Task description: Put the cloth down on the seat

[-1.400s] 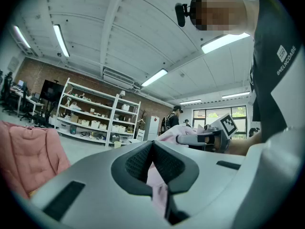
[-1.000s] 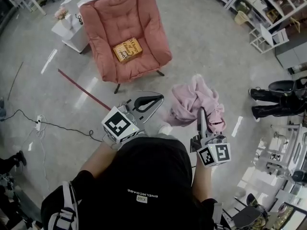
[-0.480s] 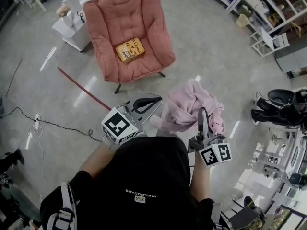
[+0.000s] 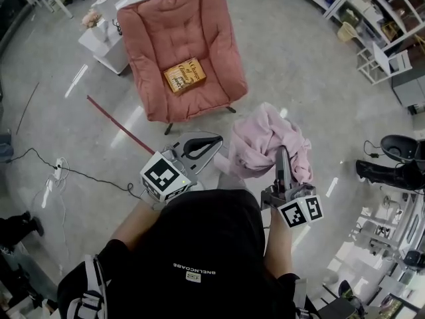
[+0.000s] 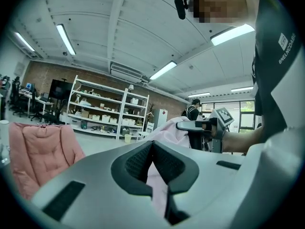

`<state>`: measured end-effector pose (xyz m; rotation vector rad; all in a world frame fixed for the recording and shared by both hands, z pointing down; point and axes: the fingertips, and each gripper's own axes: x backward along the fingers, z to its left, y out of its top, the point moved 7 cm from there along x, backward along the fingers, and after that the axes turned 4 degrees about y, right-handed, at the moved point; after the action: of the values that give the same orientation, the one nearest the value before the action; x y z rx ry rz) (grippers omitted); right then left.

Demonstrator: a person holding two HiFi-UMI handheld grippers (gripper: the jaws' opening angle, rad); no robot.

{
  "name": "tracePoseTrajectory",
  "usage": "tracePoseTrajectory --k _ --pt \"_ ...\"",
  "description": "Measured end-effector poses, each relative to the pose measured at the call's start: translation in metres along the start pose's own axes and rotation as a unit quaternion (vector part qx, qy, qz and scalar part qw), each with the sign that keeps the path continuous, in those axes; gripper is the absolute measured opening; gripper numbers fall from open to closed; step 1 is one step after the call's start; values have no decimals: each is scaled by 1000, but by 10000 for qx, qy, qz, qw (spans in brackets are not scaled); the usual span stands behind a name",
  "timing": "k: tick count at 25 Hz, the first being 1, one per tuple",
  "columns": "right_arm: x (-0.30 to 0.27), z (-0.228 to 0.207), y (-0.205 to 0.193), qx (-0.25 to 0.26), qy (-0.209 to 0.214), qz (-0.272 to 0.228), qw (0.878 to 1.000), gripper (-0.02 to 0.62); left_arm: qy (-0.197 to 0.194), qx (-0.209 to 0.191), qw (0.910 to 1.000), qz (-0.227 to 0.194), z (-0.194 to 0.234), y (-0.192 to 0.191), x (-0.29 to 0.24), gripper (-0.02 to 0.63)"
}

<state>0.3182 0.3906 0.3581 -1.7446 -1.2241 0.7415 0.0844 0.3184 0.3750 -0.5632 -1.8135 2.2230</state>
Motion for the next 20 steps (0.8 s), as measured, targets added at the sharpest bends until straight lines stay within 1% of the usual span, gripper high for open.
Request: tracePoseTrajectory --k 3,7,13,20 --pt "-21 -29 11 -41 -12 34 10000 75 57 9 10000 39 19 5 -29 14" --pt "-45 -71 32 -43 -4 77 10000 75 41 -3 10000 29 37 17 -71 14" --pt "-80 -126 62 -16 96 84 9999 75 256 46 9996 94 67 26 -127 14" --pt "-105 -196 90 -34 283 116 9995 75 403 -20 9990 184 80 35 -200 14"
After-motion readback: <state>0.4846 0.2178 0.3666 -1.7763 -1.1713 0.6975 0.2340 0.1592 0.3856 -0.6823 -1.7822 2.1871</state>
